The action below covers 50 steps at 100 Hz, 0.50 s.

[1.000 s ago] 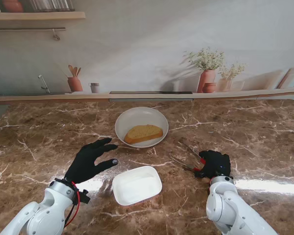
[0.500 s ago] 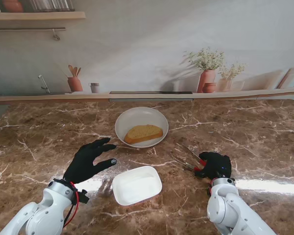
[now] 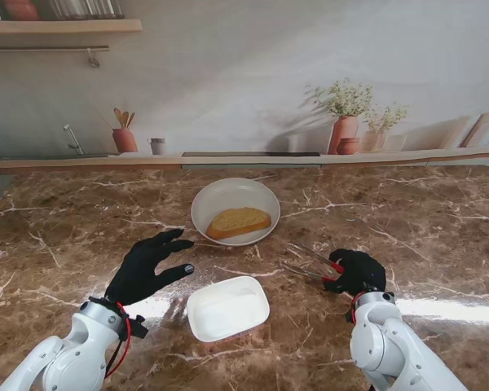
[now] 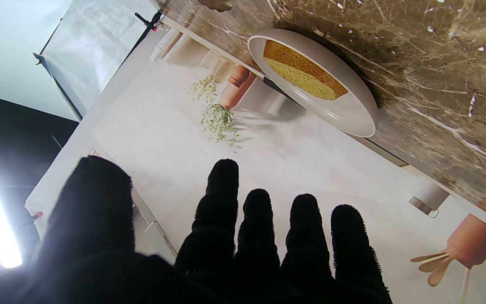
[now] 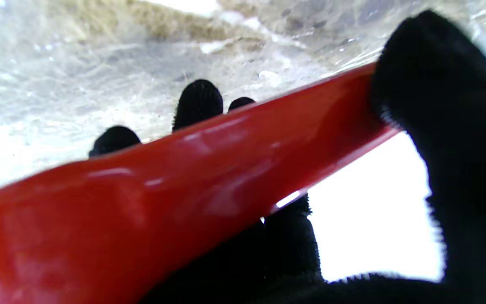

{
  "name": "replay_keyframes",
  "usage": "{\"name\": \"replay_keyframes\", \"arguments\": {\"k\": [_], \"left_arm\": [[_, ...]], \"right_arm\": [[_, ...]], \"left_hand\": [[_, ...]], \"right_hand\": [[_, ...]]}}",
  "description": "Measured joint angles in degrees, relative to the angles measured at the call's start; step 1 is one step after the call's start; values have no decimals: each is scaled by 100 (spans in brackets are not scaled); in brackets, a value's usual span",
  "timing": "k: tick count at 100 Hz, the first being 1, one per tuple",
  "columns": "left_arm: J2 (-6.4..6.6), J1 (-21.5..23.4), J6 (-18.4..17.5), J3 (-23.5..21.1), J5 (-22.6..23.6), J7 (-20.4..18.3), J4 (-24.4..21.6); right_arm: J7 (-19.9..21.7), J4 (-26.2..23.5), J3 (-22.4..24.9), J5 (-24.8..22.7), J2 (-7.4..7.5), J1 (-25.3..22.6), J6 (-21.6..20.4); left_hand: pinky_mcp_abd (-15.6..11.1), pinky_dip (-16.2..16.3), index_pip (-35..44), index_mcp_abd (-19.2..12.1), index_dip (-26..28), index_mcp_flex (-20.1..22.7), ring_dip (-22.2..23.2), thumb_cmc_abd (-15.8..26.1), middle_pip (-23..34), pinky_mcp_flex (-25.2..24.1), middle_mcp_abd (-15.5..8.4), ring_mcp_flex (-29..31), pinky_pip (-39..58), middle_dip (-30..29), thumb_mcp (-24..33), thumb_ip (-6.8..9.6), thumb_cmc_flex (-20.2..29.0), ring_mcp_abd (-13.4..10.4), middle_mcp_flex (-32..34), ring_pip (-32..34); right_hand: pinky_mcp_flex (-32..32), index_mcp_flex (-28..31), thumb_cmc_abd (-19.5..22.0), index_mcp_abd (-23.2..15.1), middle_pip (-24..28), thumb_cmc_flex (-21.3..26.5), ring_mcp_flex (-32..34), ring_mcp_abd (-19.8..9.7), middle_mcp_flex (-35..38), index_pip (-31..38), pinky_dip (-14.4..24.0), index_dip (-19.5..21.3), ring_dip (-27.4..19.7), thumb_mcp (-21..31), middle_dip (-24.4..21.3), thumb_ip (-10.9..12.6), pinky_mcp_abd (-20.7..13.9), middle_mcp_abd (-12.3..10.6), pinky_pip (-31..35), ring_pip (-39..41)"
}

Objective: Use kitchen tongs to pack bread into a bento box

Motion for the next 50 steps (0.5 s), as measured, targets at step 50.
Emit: {"name": "replay_keyframes", "arguments": {"k": [50], "left_arm": [[-1,9,8,-19,-11,-16,3]], "right_arm": [[-57,4,54,-18,41,15,-328]], "left_hand": [[0,-148,59,-34,57,60,0,0,0,0,-2,0,-271,0,0,0,0,0,0,0]], "right_hand": [[356,72,539,207,236,-180,60,-128,274,-254,194,-975,88,-225,278,-2,-294,35,1050,1423]]}}
